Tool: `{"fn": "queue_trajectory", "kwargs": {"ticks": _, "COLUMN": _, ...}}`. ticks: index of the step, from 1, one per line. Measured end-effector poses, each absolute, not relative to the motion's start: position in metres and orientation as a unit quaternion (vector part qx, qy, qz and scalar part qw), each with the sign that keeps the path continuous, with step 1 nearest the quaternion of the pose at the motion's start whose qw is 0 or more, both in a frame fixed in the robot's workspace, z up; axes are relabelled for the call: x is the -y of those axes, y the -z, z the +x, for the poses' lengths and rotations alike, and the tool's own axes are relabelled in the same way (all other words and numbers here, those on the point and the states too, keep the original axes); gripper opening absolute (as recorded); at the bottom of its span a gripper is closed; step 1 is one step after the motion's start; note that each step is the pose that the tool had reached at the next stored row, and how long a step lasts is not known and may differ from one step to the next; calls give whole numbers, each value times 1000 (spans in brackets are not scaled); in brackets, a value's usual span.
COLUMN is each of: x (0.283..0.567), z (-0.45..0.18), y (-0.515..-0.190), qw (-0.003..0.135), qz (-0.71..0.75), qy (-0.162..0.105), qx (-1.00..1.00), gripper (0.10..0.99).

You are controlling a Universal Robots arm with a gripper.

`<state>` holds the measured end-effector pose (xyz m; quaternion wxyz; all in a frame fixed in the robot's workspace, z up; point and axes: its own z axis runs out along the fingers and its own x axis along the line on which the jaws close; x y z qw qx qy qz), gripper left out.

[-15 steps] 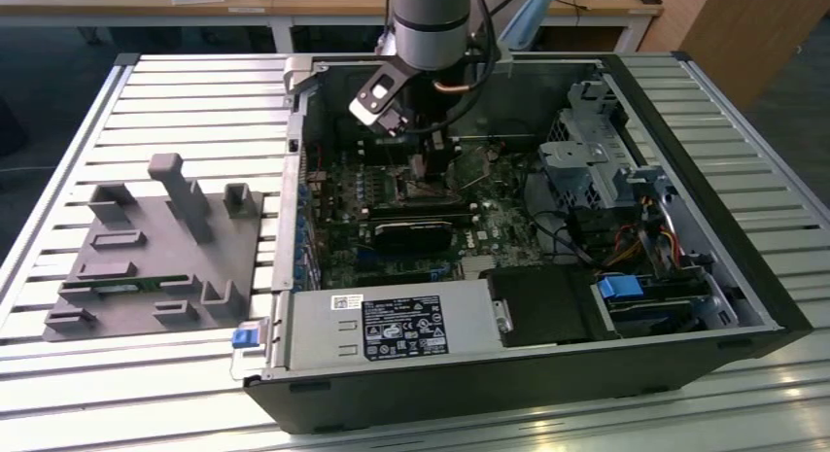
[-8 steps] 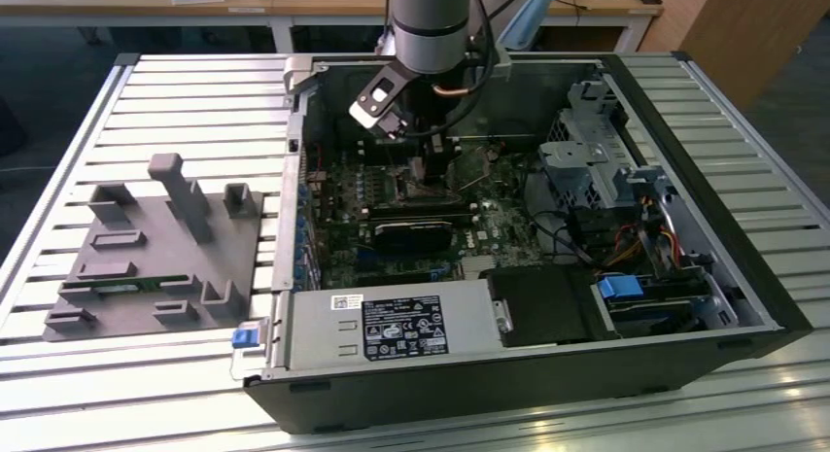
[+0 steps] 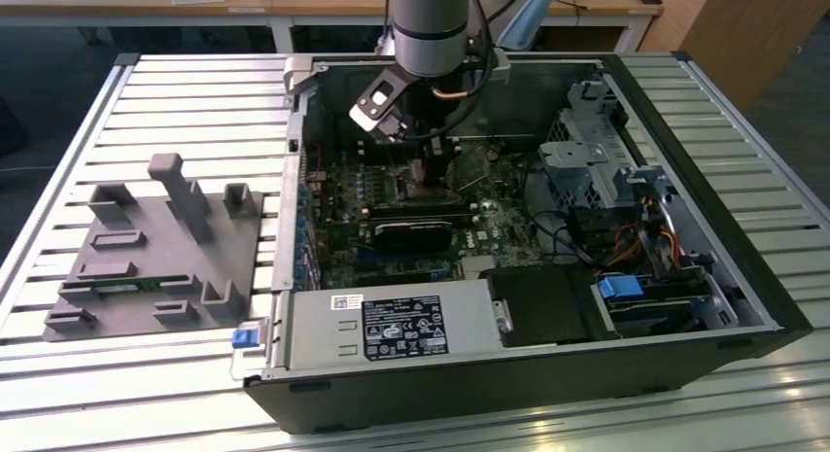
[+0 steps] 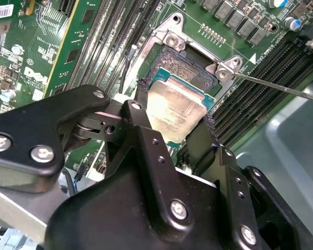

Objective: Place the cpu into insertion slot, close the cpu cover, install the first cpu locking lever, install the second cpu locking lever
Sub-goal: 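Place the cpu into insertion slot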

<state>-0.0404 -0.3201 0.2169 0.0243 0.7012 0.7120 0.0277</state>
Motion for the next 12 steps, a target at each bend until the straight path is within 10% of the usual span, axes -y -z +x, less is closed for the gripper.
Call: {"fn": "queue_trajectory", "kwargs": {"ticks": 12, "x": 319, "z": -40, "y": -208, "qw": 27, "qz": 701, "qy": -24, "qx": -712, "gripper": 541}}
